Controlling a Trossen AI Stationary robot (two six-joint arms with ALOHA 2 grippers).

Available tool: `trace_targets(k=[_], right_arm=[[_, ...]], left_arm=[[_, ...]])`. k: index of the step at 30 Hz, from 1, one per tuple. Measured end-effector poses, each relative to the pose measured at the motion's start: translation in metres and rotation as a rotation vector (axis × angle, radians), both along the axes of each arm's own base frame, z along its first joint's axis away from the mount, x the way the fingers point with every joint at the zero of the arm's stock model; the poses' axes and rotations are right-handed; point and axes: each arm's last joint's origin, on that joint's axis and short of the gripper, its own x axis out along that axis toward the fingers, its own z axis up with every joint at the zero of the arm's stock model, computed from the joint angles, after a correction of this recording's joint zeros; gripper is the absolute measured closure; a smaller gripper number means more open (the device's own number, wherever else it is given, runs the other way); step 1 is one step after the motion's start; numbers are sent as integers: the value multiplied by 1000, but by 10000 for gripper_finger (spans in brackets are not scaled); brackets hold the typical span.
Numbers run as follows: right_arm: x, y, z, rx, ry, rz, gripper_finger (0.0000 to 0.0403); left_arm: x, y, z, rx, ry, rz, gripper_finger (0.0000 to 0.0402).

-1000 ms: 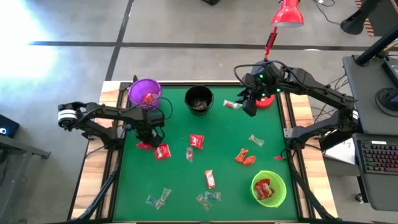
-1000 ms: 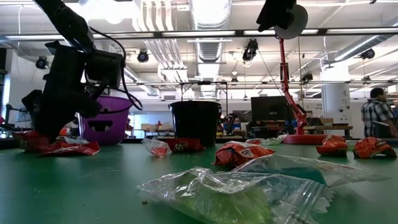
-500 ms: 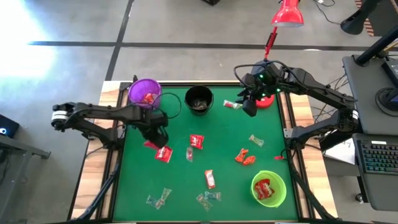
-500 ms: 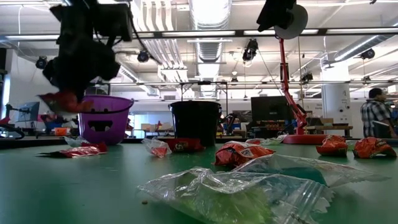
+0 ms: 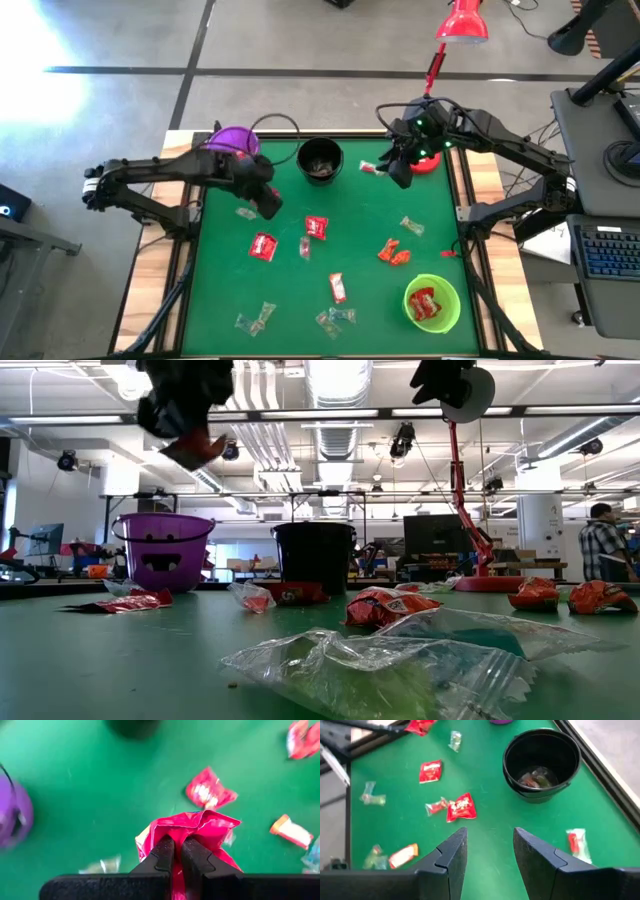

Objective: Sort candy
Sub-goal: Put the left red candy into the green bucket

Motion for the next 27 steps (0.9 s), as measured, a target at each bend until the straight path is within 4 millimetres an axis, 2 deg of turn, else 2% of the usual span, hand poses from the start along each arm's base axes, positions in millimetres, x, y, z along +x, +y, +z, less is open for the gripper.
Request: trace_targets(k=[6, 11, 16, 22, 27], right_arm=[[2, -1, 2, 25, -28, -34, 258], [9, -3, 6, 104, -102, -128, 262], [17, 3, 9, 127, -152, -121, 241], [41, 19, 10, 114, -234, -51, 213], [69, 28, 3, 85, -283, -14, 211]], left_arm=[[8, 3, 27, 143, -53, -93, 401], [15, 6, 32, 237, -61, -121, 401], [24, 8, 41, 308, -111, -115, 401], [35, 10, 51, 365, -175, -145, 401], [46, 13, 62, 459, -223, -196, 401]])
